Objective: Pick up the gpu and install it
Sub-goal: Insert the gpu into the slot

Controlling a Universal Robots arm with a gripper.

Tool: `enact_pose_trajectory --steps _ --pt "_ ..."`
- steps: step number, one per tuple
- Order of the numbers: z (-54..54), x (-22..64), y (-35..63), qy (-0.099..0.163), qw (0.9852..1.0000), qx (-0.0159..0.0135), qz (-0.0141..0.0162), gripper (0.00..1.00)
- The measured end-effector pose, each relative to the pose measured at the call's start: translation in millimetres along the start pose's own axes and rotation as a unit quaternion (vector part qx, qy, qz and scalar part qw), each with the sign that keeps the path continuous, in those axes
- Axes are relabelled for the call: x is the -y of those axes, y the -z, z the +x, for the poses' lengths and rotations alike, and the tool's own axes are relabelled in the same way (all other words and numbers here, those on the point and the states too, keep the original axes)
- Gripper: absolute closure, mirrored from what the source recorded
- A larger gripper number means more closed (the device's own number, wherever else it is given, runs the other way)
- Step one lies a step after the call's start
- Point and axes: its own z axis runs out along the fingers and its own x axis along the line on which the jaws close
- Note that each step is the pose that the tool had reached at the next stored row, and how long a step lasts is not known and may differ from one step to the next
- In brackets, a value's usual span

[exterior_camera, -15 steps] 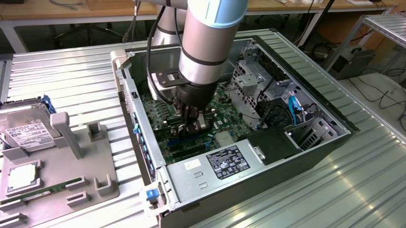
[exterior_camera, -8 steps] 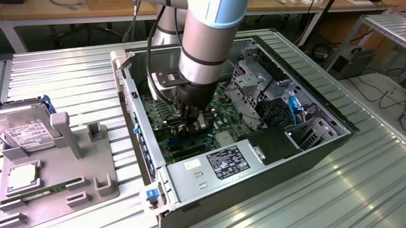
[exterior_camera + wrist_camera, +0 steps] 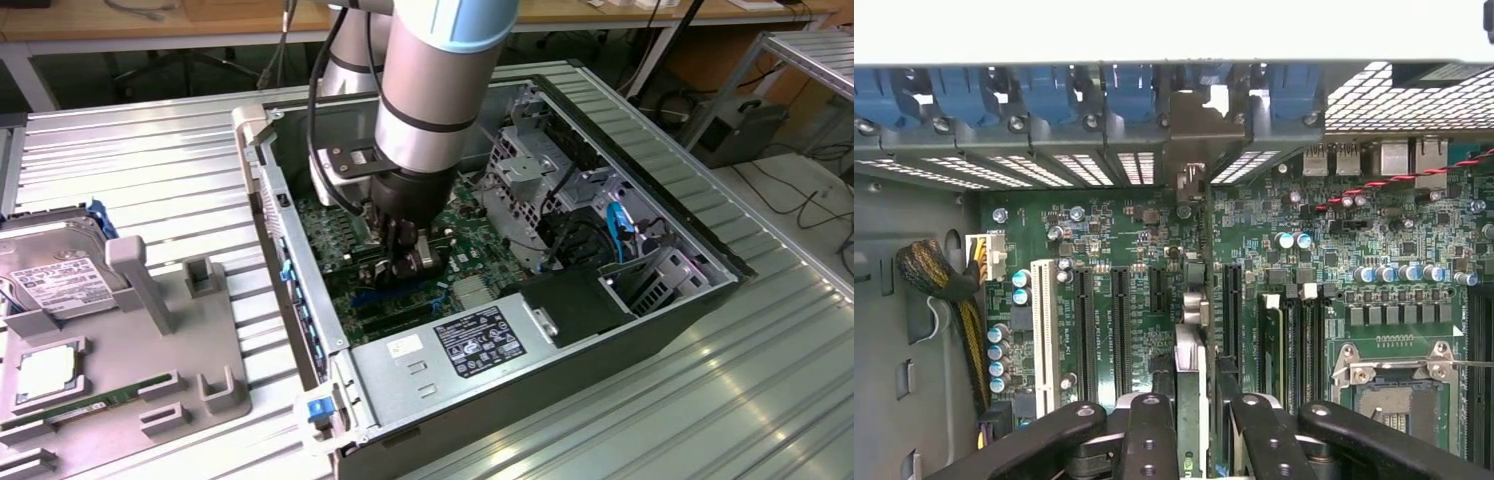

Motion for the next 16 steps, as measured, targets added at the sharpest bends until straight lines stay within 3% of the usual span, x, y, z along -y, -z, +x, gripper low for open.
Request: enact_pose_trajectory --steps 16 --pt "0.9 -2.6 -4.1 0.0 1.0 -0.0002 0.0 0.74"
